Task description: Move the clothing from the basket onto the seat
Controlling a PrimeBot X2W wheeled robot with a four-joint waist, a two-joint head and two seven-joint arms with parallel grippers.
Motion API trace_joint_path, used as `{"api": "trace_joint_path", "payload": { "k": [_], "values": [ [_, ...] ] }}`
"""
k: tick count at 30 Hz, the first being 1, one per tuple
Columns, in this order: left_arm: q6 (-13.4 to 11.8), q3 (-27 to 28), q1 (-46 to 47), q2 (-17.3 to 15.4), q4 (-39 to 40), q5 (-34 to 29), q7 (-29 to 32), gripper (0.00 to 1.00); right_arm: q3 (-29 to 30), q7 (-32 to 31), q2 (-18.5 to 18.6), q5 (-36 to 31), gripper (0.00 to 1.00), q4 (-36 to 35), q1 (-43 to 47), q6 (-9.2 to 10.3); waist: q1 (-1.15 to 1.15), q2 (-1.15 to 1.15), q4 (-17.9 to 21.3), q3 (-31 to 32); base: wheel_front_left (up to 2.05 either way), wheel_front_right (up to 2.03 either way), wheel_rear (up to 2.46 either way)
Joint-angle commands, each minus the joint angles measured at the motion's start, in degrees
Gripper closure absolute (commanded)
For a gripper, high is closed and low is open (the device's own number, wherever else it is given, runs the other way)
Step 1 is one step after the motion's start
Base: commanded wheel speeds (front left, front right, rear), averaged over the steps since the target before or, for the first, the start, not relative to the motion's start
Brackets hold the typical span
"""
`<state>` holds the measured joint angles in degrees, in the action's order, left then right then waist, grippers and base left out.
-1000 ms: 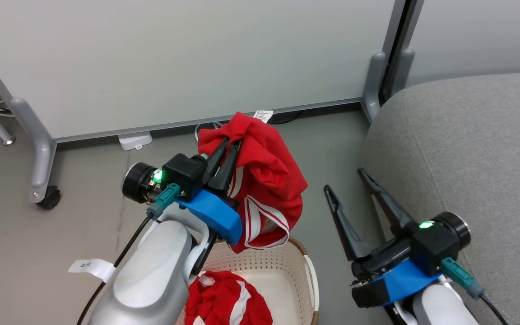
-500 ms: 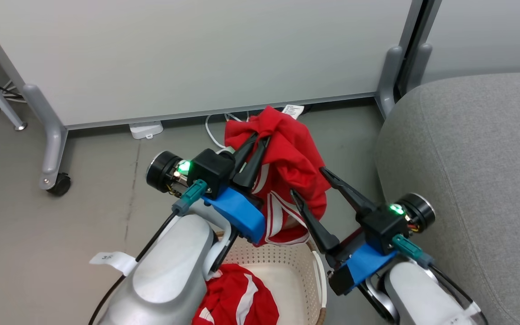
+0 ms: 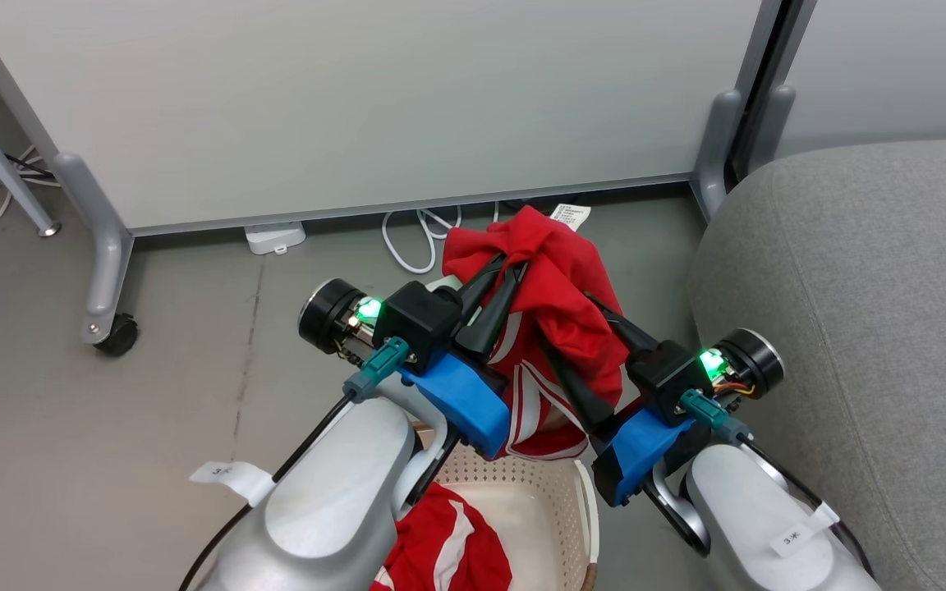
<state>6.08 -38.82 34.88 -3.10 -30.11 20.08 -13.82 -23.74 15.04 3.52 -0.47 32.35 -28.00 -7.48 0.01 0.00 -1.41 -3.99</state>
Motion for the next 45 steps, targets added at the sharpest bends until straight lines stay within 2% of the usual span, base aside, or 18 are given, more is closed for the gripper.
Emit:
{"api": "trace_joint_path", "payload": {
  "k": [1, 22, 23, 24, 37, 45],
  "values": [
    [-0.3, -0.16, 1.03, 0.09, 0.3, 0.24, -0.43, 1.0, 0.29, 0.21, -0.38, -0.02, 1.0, 0.56, -1.22, -0.03, -0.01, 0.0, 0.02, 0.08, 0.0, 0.0, 0.0],
    [-1.22, -1.23, 0.69, -0.1, -0.05, 1.01, -1.05, 1.0, -0.21, 0.21, -0.68, 3.82, 1.0, -1.2, 0.86, -0.03, -0.01, 0.0, 0.4, 0.68, 0.0, 0.0, 0.0],
    [-1.41, -1.18, 0.71, -0.08, -0.04, 1.06, -1.08, 0.52, -0.18, 0.21, -0.69, 3.87, 1.0, -1.29, 0.9, -0.03, -0.01, 0.0, 0.41, 0.63, 0.0, 0.0, 0.0],
    [-1.5, -1.15, 0.71, -0.08, -0.08, 1.13, -1.1, 0.0, -0.14, 0.21, -0.69, 3.94, 1.0, -1.36, 0.95, -0.03, -0.01, 0.0, 0.44, 0.6, 0.0, 0.0, 0.0],
    [-2.13, -0.93, 0.82, -0.61, 0.43, 0.89, -1.32, 0.0, 2.19, 0.21, -0.66, 5.41, 1.0, -3.05, 2.33, -0.03, -0.01, 0.0, 0.84, 0.13, 0.0, 0.0, 0.0],
    [-2.58, -1.03, -0.27, -0.99, 1.15, 0.67, -1.35, 0.0, 5.34, 0.22, -0.56, 5.4, 1.0, -5.28, 3.96, -0.03, -0.01, 0.0, 3.19, -1.19, 0.0, 0.0, 0.0]
  ]
}}
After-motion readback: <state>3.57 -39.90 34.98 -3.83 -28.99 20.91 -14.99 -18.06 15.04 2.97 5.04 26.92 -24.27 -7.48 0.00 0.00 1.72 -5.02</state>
